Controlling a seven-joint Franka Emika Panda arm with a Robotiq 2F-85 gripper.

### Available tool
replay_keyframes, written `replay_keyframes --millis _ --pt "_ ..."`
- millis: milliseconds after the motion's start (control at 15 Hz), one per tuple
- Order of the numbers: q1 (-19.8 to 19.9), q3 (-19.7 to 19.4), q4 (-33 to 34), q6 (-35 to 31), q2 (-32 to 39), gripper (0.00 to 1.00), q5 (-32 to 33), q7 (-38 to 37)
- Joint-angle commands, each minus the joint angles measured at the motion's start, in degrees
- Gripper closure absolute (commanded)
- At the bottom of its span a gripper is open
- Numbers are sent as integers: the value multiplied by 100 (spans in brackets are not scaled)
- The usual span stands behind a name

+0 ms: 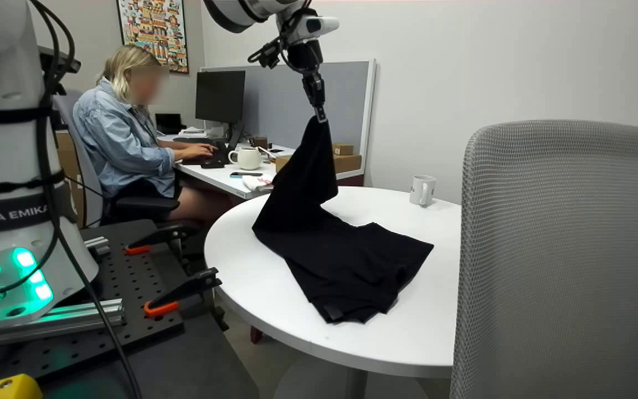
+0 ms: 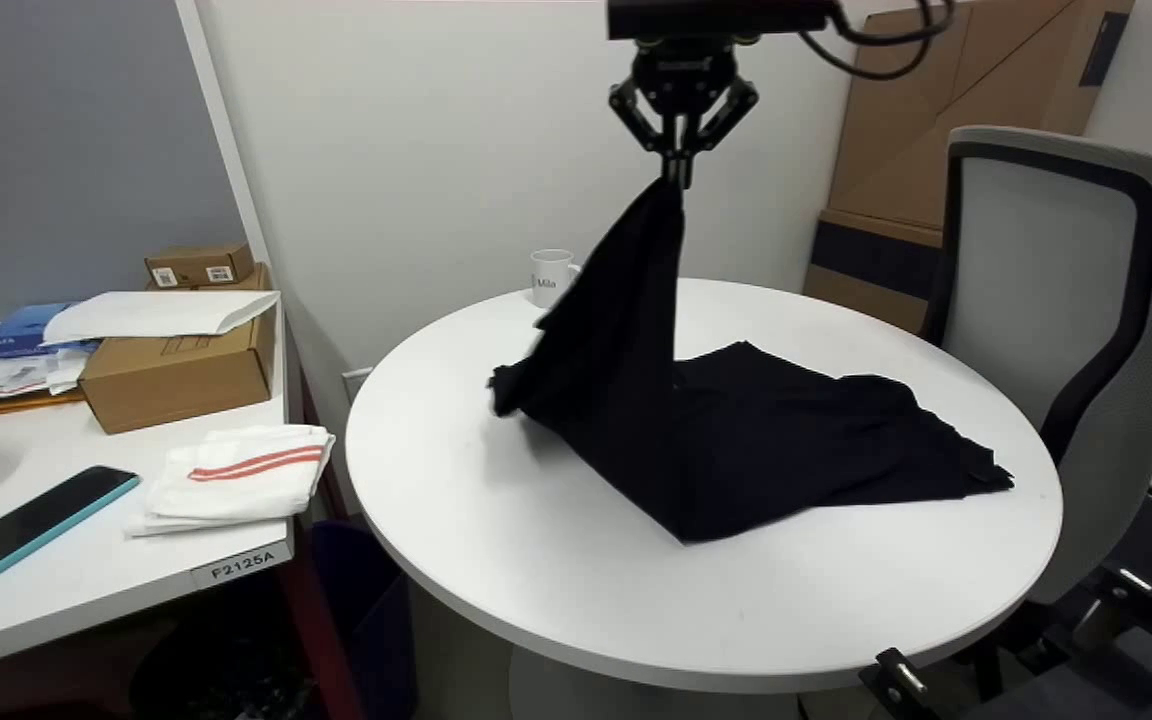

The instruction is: Fold the black shirt on the table

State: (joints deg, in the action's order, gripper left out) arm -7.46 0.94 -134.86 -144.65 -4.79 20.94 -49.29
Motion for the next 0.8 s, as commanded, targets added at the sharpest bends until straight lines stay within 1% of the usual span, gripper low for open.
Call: replay_keyframes --millis 0,133,333,533,733 --pt "712 -336 -447 -68 -520 99 -518 828" --pt "1128 -609 -471 -27 -549 99 -728 1340" --pt "1569 -906 -357 31 -385 99 -1090 2009" --pt "1821 -1022 -296 78 -266 99 -1250 2447" --pt "1910 -1037 -231 142 -138 99 -1212 2760"
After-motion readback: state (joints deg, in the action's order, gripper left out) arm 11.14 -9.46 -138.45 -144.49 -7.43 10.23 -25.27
